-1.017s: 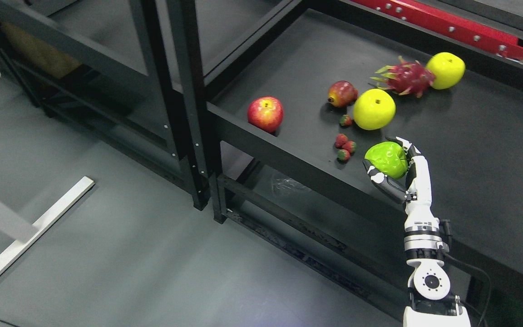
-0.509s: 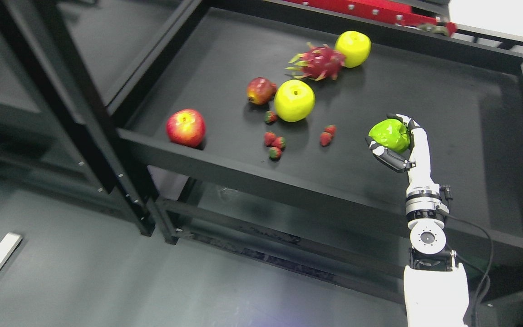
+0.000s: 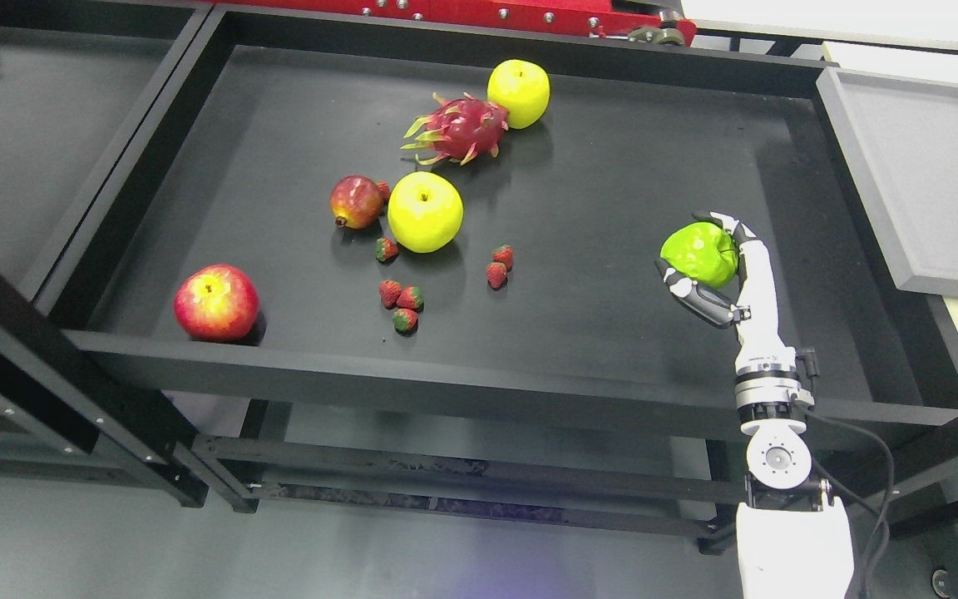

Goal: Place green apple on left shelf middle layer
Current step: 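Carry the apple over the shelf tray near the other fruits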

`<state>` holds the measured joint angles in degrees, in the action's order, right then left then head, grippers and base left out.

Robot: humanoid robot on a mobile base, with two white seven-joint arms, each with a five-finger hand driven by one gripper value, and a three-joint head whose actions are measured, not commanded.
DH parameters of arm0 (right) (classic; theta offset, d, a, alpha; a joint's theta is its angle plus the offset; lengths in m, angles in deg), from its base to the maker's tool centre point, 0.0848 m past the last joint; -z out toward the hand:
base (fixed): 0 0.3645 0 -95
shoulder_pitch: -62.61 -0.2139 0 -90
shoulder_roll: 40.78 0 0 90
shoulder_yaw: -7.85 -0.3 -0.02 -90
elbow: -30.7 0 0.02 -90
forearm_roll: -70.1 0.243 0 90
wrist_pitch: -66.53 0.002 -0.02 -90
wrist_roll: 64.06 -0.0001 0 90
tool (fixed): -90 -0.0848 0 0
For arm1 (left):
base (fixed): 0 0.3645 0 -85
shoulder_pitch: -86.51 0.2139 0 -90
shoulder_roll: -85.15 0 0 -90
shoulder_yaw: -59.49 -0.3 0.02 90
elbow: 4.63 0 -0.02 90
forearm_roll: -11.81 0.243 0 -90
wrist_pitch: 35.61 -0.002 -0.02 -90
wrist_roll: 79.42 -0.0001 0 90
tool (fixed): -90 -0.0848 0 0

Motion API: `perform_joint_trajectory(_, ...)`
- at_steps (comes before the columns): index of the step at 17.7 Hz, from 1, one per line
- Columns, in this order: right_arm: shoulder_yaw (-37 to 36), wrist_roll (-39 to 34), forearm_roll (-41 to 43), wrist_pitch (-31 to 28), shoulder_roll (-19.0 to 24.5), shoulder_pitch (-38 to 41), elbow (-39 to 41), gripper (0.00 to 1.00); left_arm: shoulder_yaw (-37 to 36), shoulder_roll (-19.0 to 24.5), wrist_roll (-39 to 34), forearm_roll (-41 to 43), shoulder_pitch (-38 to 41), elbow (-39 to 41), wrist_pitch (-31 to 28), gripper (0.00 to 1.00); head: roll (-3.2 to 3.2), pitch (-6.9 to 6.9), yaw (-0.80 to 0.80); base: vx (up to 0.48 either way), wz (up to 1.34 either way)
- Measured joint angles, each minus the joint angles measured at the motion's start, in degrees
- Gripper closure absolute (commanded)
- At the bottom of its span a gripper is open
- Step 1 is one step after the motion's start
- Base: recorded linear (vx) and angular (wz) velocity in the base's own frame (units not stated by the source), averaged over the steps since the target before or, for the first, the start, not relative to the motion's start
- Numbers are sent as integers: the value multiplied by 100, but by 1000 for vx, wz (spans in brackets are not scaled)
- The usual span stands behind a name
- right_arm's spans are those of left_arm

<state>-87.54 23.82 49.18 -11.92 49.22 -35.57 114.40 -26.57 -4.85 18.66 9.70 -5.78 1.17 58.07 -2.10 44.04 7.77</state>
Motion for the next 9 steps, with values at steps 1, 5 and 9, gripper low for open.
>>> perform_joint_trajectory(1,1,-15,76,76,0,37,18,100,0,0,0,0,0,0,-6,0,0,0,0,113,-56)
perform_joint_trajectory(5,30,82,281,132,0,125,69,100,-1,0,0,0,1,0,-34,0,0,0,0,100,2)
perform_joint_trajectory(9,61,143,371,154,0,148,103,99,0,0,0,0,1,0,-39,0,0,0,0,103,48)
